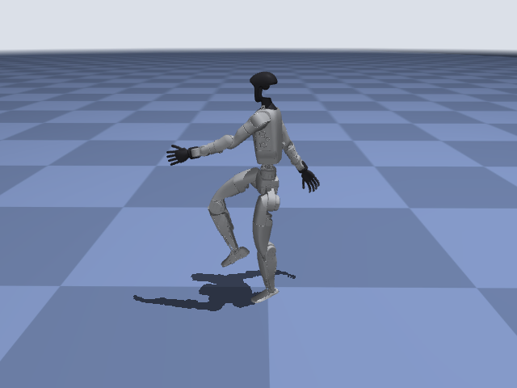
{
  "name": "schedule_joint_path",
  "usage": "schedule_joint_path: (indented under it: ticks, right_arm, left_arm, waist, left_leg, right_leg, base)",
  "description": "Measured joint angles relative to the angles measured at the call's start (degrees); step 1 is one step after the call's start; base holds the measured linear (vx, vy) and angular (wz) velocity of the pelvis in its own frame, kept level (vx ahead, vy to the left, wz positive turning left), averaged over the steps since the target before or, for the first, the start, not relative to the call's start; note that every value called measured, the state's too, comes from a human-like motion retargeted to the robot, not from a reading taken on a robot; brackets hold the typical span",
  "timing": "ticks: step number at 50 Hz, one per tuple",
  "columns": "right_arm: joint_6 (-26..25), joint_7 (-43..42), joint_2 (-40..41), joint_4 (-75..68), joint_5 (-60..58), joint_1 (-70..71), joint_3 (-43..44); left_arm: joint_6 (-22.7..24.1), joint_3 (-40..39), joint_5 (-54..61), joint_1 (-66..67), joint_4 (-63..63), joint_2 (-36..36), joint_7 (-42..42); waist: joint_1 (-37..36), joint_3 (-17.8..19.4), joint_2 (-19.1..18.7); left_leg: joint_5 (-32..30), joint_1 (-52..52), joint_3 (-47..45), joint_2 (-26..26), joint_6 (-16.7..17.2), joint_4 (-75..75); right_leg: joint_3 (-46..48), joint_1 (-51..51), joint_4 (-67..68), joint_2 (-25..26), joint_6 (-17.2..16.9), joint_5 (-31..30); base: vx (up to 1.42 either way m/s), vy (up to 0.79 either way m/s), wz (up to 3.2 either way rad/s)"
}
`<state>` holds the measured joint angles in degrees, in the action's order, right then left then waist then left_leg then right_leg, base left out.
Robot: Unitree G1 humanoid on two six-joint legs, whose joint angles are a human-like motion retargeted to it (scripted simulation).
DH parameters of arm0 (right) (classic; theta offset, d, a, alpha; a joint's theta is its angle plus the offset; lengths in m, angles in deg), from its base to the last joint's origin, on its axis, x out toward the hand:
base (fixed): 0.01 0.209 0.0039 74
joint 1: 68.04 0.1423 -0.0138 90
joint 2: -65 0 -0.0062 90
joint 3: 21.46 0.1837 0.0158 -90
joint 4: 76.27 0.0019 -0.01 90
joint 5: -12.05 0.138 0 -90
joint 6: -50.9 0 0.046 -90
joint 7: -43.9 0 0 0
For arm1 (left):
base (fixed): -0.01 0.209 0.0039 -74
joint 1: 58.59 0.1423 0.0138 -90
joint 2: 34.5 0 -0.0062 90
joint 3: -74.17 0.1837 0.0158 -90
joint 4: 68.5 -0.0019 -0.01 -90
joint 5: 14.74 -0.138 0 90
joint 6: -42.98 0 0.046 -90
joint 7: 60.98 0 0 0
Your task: In place motions
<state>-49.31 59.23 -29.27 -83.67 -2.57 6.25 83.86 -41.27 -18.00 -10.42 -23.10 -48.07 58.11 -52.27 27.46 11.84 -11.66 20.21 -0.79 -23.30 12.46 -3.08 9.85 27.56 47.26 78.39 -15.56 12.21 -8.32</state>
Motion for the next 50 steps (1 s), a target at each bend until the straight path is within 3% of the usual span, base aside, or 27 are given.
schedule_joint_path:
  ticks: [4,8,11,13,17,20,26,35,38,40,41,43,44,45,47,50]
  right_arm:
    - [0.8,3.2,2.7,4.8,-11.9,3.9,-5.2]
    - [1.9,1.3,4.6,10.5,-20.2,6.6,-9.8]
    - [3.4,0.6,5.3,14.1,-22.5,8.9,-12.1]
    - [4.7,1.2,6.2,16.3,-23.1,10.2,-13.4]
    - [6.0,2.9,7.8,18.6,-23.5,11.6,-13.6]
    - [6.8,2.7,8.1,19.3,-23.1,12.8,-13.3]
    - [6.1,2.2,7.3,16.4,-21.9,12.0,-15.3]
    - [1.2,-0.6,6.1,1.4,-14.2,9.3,-13.6]
    - [-0.4,-1.5,6.2,0.0,-9.3,11.2,-16.7]
    - [-1.0,-1.2,7.0,0.0,-5.0,13.6,-19.9]
    - [-0.7,-0.8,7.8,0.0,-2.7,16.0,-20.8]
    - [0.9,0.0,9.5,0.0,0.7,20.5,-21.2]
    - [1.9,1.0,10.8,0.2,2.8,23.7,-21.1]
    - [2.8,2.2,12.2,0.6,5.2,27.3,-21.0]
    - [0.7,4.6,14.6,2.4,6.6,33.1,-17.7]
    - [0.0,8.1,18.0,8.9,5.6,42.8,-8.7]
  left_arm:
    - [-0.8,1.4,-1.4,8.6,-3.0,2.3,-1.7]
    - [-1.5,1.9,-0.6,19.5,-7.9,5.8,-4.2]
    - [-2.3,3.2,-0.6,26.9,-11.3,7.6,-5.5]
    - [-2.9,2.9,-1.2,31.5,-13.7,8.1,-6.9]
    - [-3.5,0.3,-3.5,38.1,-19.5,9.1,-7.2]
    - [-3.6,-1.0,-4.7,41.5,-22.4,9.4,-7.9]
    - [-4.8,-4.9,-6.2,45.1,-24.4,7.8,-7.9]
    - [-4.3,-10.0,-6.8,54.1,-21.6,5.9,-9.3]
    - [-5.1,-14.9,-2.9,58.2,-23.3,6.2,-8.1]
    - [-6.7,-16.6,-0.8,61.3,-24.5,6.6,-7.9]
    - [-7.4,-16.6,-1.5,61.9,-25.1,6.3,-8.3]
    - [-8.4,-16.1,-4.1,62.6,-25.9,5.5,-8.8]
    - [-8.9,-15.7,-6.3,63.1,-26.4,4.9,-9.4]
    - [-9.5,-15.2,-8.8,63.9,-27.0,4.2,-10.1]
    - [-10.5,-15.4,-11.3,66.7,-27.8,4.2,-11.9]
    - [-13.0,-15.6,-13.1,70.5,-27.8,5.4,-15.4]
  waist:
    - [-6.8,-3.1,1.3]
    - [-11.7,-9.3,3.1]
    - [-15.8,-12.7,6.2]
    - [-19.6,-14.3,9.3]
    - [-26.2,-17.3,12.7]
    - [-26.0,-16.6,12.0]
    - [-19.8,-14.3,11.1]
    - [-23.7,-15.4,11.3]
    - [-23.2,-15.1,10.7]
    - [-22.6,-14.4,11.9]
    - [-23.0,-12.9,12.7]
    - [-25.5,-9.8,13.5]
    - [-28.7,-7.6,13.4]
    - [-32.7,-5.1,13.0]
    - [-38.8,-1.0,12.6]
    - [-47.7,6.5,12.9]
  left_leg:
    - [0.2,-3.1,-3.6,-1.6,1.7,-2.2]
    - [0.1,-3.5,-4.7,-5.1,3.0,-4.1]
    - [0.4,-4.0,-7.0,-9.7,3.6,-5.4]
    - [0.4,-5.5,-9.3,-12.8,4.4,-7.3]
    - [-0.6,-5.8,-13.5,-15.2,6.2,-9.7]
    - [-1.5,-4.7,-13.1,-14.0,6.2,-9.5]
    - [-2.9,-4.2,-12.2,-12.2,6.6,-9.0]
    - [-3.3,-3.5,-12.9,-10.6,8.6,-7.6]
    - [-5.0,-1.1,-12.5,-8.9,7.3,-1.6]
    - [-11.1,3.3,-12.4,-6.5,5.9,8.8]
    - [-15.6,7.9,-11.9,-2.7,4.7,19.0]
    - [-23.2,16.0,-10.4,3.9,-0.6,35.4]
    - [-24.1,22.1,-6.9,7.2,-2.4,45.2]
    - [-23.6,29.2,-2.1,10.6,-3.4,56.4]
    - [-18.4,36.3,-0.8,17.6,-4.9,69.3]
    - [-11.5,45.1,-2.8,22.4,-8.4,79.9]
  right_leg:
    - [-1.2,-19.6,-19.0,7.7,-0.3,-5.5]
    - [-10.2,-35.4,-45.4,15.1,-3.9,-9.4]
    - [-8.4,-45.6,-62.7,14.4,-10.5,3.9]
    - [-6.2,-48.8,-69.7,13.3,-10.3,10.4]
    - [-10.3,-47.1,-73.9,11.1,-13.9,7.5]
    - [-9.3,-46.4,-74.1,12.3,-12.4,7.7]
    - [-5.0,-48.0,-74.0,12.3,-13.4,8.9]
    - [-5.2,-47.5,-74.2,13.2,-11.8,9.9]
    - [-6.5,-46.8,-72.7,12.8,-11.5,10.7]
    - [-7.3,-46.5,-71.4,10.6,-11.3,11.0]
    - [-7.5,-46.4,-70.8,9.5,-11.4,11.2]
    - [-8.3,-46.3,-69.7,8.8,-11.8,11.5]
    - [-9.4,-46.5,-68.9,9.8,-11.4,11.5]
    - [-10.6,-46.7,-68.0,11.1,-10.7,11.5]
    - [-12.1,-48.7,-66.5,12.2,-9.1,11.5]
    - [-14.7,-50.5,-62.5,11.0,-6.8,12.9]
  base:
    - [0.09,-0.07,-1.07]
    - [0.17,-0.14,-0.45]
    - [0.11,-0.14,-0.55]
    - [0.06,-0.19,-1.11]
    - [0.07,-0.20,-0.80]
    - [-0.07,-0.19,0.17]
    - [-0.05,-0.17,0.59]
    - [0.03,-0.14,-0.02]
    - [-0.04,-0.14,-0.34]
    - [-0.09,-0.08,-0.21]
    - [-0.26,-0.10,-0.12]
    - [-0.35,-0.22,-0.45]
    - [-0.27,-0.35,-1.12]
    - [-0.12,-0.34,-1.31]
    - [0.00,-0.25,-1.08]
    - [-0.19,-0.20,-1.14]
